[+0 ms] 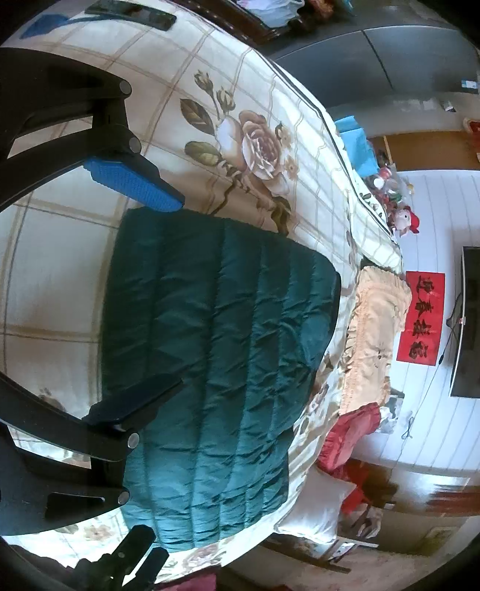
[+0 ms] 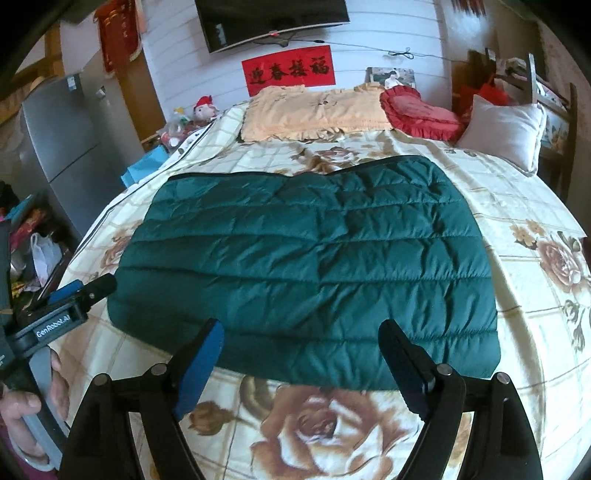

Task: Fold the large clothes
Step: 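Open both tools and lift them off the folded jacket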

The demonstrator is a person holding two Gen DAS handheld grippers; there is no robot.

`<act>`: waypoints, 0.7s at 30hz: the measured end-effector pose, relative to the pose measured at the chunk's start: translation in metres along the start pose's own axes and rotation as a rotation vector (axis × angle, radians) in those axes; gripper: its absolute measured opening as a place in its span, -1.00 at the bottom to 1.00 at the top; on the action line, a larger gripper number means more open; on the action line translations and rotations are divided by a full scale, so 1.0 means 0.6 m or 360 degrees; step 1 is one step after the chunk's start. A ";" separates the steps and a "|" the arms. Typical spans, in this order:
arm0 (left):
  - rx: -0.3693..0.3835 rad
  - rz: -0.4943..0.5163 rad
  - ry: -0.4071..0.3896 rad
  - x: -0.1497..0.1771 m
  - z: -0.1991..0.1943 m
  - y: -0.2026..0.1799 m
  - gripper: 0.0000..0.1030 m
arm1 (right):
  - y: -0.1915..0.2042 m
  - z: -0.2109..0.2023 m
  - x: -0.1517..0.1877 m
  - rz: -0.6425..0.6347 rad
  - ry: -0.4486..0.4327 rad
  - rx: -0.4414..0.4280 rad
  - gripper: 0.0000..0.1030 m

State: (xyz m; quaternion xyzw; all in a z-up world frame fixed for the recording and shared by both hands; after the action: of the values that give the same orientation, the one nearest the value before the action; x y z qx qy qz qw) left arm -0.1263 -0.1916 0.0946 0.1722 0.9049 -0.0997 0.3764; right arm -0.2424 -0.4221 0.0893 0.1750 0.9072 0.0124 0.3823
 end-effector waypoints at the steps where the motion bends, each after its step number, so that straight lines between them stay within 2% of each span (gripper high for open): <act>1: 0.0002 0.0003 -0.0004 0.002 -0.002 -0.002 0.74 | 0.004 -0.002 0.002 -0.0007 -0.0008 0.0003 0.63; 13: -0.0030 -0.0009 -0.0034 0.045 -0.038 -0.017 0.74 | 0.036 -0.034 0.031 -0.0039 -0.0091 0.0067 0.73; 21: -0.0054 0.0029 -0.0073 0.062 -0.059 -0.028 0.74 | 0.039 -0.040 0.051 0.0018 -0.0102 0.0064 0.74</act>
State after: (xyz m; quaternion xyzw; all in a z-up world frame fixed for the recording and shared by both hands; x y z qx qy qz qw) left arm -0.1801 -0.1876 0.0938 0.1715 0.8960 -0.0848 0.4007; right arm -0.2717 -0.3878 0.0890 0.1880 0.8935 -0.0091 0.4076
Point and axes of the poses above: each gripper's, at about its wrist camera, not at the fingertips, and z roughly the way its jaws point, y to its left, x to its underside, the point moved 2 cm from there along z, roughly the way its jaws point
